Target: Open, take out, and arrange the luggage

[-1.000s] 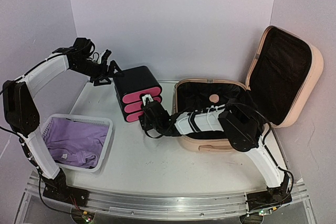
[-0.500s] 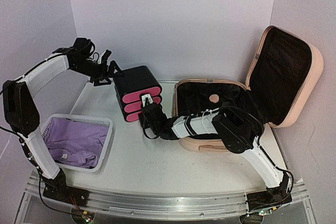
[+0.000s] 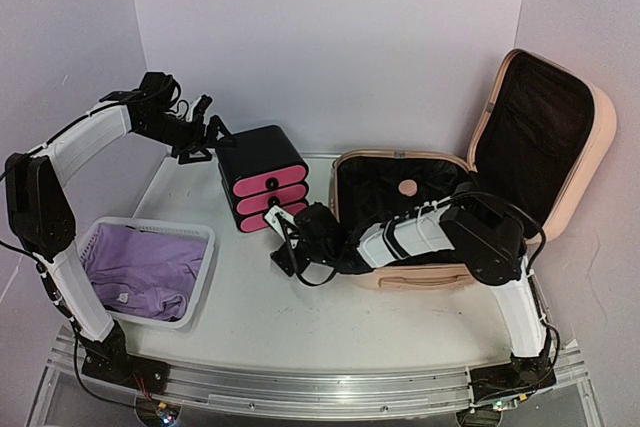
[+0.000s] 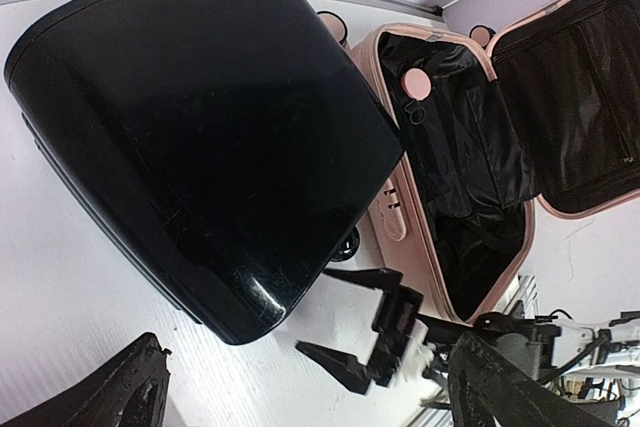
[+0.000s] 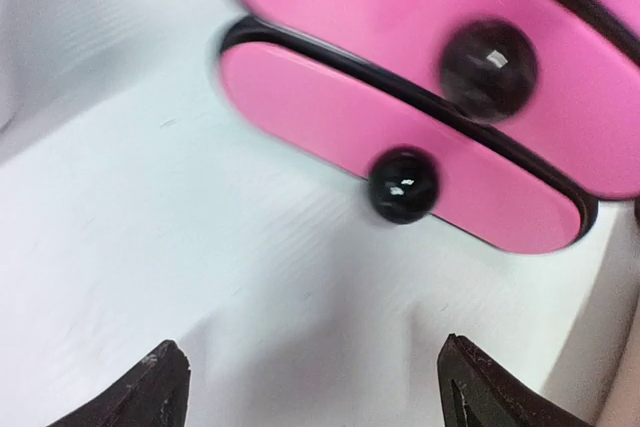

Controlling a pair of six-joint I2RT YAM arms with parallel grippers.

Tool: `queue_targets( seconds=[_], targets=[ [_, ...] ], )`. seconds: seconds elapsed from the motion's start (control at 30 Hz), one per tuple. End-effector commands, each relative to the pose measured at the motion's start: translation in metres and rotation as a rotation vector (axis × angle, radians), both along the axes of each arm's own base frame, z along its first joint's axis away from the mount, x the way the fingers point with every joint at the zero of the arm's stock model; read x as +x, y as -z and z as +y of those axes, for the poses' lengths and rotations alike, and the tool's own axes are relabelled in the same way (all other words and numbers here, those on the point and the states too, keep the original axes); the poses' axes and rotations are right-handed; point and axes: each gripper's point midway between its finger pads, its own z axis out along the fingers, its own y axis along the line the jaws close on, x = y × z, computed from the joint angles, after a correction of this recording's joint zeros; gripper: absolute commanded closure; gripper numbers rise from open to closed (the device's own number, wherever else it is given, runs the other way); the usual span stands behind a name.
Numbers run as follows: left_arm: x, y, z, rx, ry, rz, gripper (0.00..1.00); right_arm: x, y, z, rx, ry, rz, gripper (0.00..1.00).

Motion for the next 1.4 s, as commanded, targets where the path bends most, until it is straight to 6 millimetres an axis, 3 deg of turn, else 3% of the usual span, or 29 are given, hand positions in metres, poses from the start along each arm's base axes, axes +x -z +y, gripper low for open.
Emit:
queue_targets(
  seconds=[0.0, 0.13, 0.23, 0.33, 0.43, 0.87, 1.23, 1.37],
  targets=[
    [0.0, -0.025, 0.0, -0.04, 0.002, -0.068, 0.02, -0.036, -0.038, 0.01, -0.147, -0.396, -0.183, 0.13],
    [-0.001, -0.026, 0.0, -0.038, 0.001, -0.072, 0.02, -0.026, -0.022, 0.003, -0.334, -0.475, -0.345, 0.17],
    [0.0, -0.024, 0.0, -0.035, 0.0, -0.068, 0.02, -0.013, -0.013, 0.015, -0.411, -0.513, -0.437, 0.23],
    [0.001, -0.022, 0.0, -0.031, -0.001, -0.066, 0.02, 0.01, -0.003, 0.025, -0.476, -0.478, -0.547, 0.32],
    [0.001, -0.021, 0.001, -0.027, -0.002, -0.067, 0.02, 0.034, -0.008, 0.032, -0.492, -0.394, -0.664, 0.38],
    [0.001, -0.021, 0.0, -0.036, -0.001, -0.061, 0.02, 0.078, 0.003, 0.027, -0.596, -0.277, -0.753, 0.44],
    [0.003, -0.018, 0.0, -0.036, -0.002, -0.052, 0.02, 0.084, 0.008, 0.01, -0.612, -0.262, -0.736, 0.59],
    [0.002, -0.018, -0.001, -0.036, -0.001, -0.053, 0.02, 0.072, 0.012, 0.003, -0.571, -0.312, -0.694, 0.59]
  ],
)
